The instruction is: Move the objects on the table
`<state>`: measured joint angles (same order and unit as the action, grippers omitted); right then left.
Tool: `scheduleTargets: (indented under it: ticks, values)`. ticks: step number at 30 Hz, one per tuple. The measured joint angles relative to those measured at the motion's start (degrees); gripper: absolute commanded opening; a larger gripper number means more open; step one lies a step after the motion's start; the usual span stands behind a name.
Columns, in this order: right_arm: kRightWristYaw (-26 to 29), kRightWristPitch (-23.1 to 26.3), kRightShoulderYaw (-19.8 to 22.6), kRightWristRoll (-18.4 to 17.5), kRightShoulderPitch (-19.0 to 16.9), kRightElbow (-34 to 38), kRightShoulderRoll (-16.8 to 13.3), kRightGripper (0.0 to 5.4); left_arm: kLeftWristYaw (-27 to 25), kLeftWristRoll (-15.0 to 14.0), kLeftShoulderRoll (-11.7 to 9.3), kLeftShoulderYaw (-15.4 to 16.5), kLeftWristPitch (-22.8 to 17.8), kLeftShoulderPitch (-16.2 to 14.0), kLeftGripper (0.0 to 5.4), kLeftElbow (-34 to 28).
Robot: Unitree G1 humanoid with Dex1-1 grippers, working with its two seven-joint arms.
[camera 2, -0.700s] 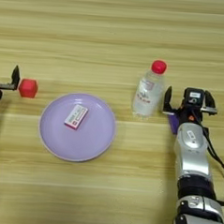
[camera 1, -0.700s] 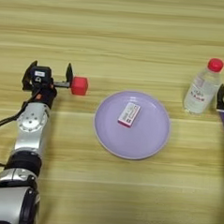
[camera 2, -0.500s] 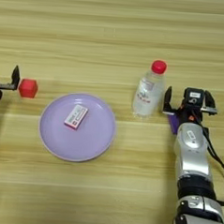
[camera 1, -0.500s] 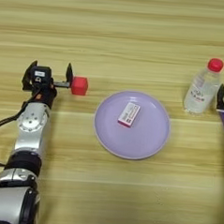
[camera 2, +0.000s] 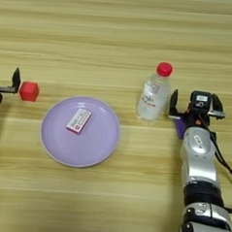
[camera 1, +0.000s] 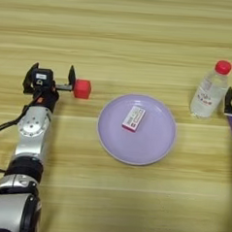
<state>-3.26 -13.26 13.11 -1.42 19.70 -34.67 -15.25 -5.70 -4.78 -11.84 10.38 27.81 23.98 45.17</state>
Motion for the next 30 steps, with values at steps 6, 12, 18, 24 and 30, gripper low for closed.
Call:
scheduleTargets:
  ticks: [6, 12, 18, 24, 30]
  values:
    - [-0.6, 0.0, -0.4, 0.5, 0.0, 0.3, 0.4, 5.4, -2.7, -0.2, 0.0, -1.2, -0.7, -0.4, 5.36, -4.4]
    - [-1.5, 0.1, -1.3, 1.2, 0.0, 1.0, 1.0, 5.4, -6.9, -0.3, 0.2, -3.9, -7.2, -3.6, 5.36, -14.6]
    - [-2.4, 0.2, -1.6, 1.5, 0.0, 1.4, 1.8, 5.4, -12.1, -5.5, 0.9, -6.7, -21.3, -8.3, 5.36, -31.0]
    - [-2.7, 0.3, -1.8, 1.7, 0.0, 1.6, 1.8, 5.4, -12.5, -5.6, 1.9, -13.8, -36.2, -12.7, 5.36, -47.2]
    - [-2.8, 0.3, -2.0, 1.8, 0.0, 1.6, 1.9, 5.4, -11.9, -1.9, 3.7, -22.2, -42.4, -16.9, 5.36, -52.9]
